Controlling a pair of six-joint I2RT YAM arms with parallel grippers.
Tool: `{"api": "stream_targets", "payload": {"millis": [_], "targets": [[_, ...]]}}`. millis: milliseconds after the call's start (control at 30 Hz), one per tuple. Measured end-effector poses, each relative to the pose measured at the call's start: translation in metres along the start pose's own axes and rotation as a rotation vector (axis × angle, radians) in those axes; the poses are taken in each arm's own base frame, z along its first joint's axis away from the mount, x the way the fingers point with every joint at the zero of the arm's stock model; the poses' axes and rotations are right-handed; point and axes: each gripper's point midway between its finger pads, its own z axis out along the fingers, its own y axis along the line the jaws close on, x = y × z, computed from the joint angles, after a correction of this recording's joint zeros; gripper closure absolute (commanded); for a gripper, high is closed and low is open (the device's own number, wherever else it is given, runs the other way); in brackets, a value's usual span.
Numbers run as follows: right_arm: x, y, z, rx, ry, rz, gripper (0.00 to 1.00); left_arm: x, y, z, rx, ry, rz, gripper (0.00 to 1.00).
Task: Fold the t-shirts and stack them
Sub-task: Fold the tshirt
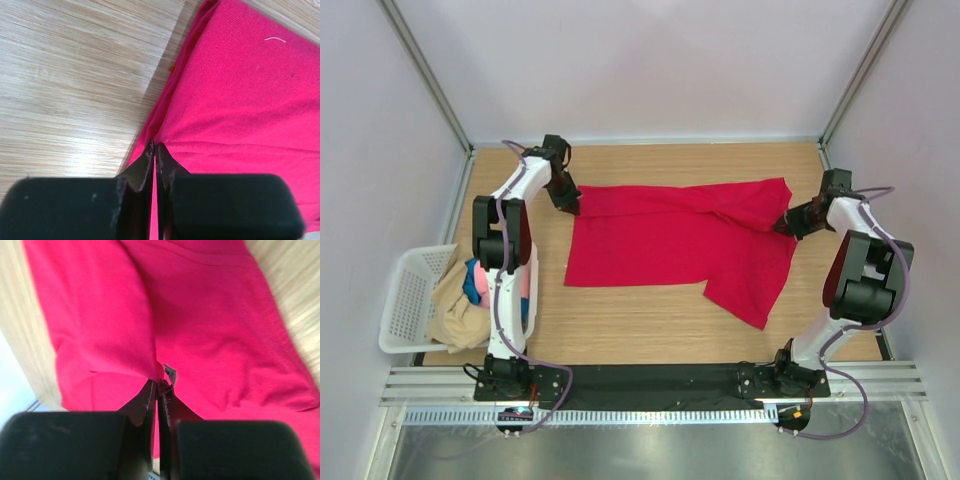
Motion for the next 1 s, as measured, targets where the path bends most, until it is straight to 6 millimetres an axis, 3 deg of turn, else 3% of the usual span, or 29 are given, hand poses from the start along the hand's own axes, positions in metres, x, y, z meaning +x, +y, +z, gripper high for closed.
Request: {"api": "stream_targets", "payload": {"millis": [33,133,233,367,533,633,833,1000], "targets": [[0.002,-0.004,0.002,0.009,0.007,-0.002,0.79,0.0,0.0,0.0,0.0,0.0,0.0,0.88],[0.006,-0.015,0.006,0.038,0.016,-0.027,0.64,0.0,0.0,0.0,0.0,-0.001,0.005,0.56],[0.0,-0.019,0.009,0.064,0.0,-0.093,0.53,0.0,0.002,0.001,-0.009,-0.003,0.004,0.47],[-0.034,0.006,0.01,0.058,-0.078,-0.226,0.49,-0.003,0.003,-0.004,-0.017,-0.021,0.004,0.46],[-0.088,0.068,0.016,-0.045,-0.201,-0.385,0.5,-0.012,-0.006,-0.019,0.018,-0.061,0.007,0.55],[-0.107,0.093,0.031,-0.098,-0.226,-0.434,0.52,-0.022,-0.021,-0.026,0.078,-0.085,0.012,0.61],[-0.119,0.102,0.068,-0.125,-0.206,-0.46,0.52,-0.051,-0.069,-0.034,0.272,-0.135,0.037,0.67],[-0.123,0.106,0.086,-0.146,-0.19,-0.471,0.53,-0.055,-0.083,-0.015,0.343,-0.114,0.028,0.67]]}}
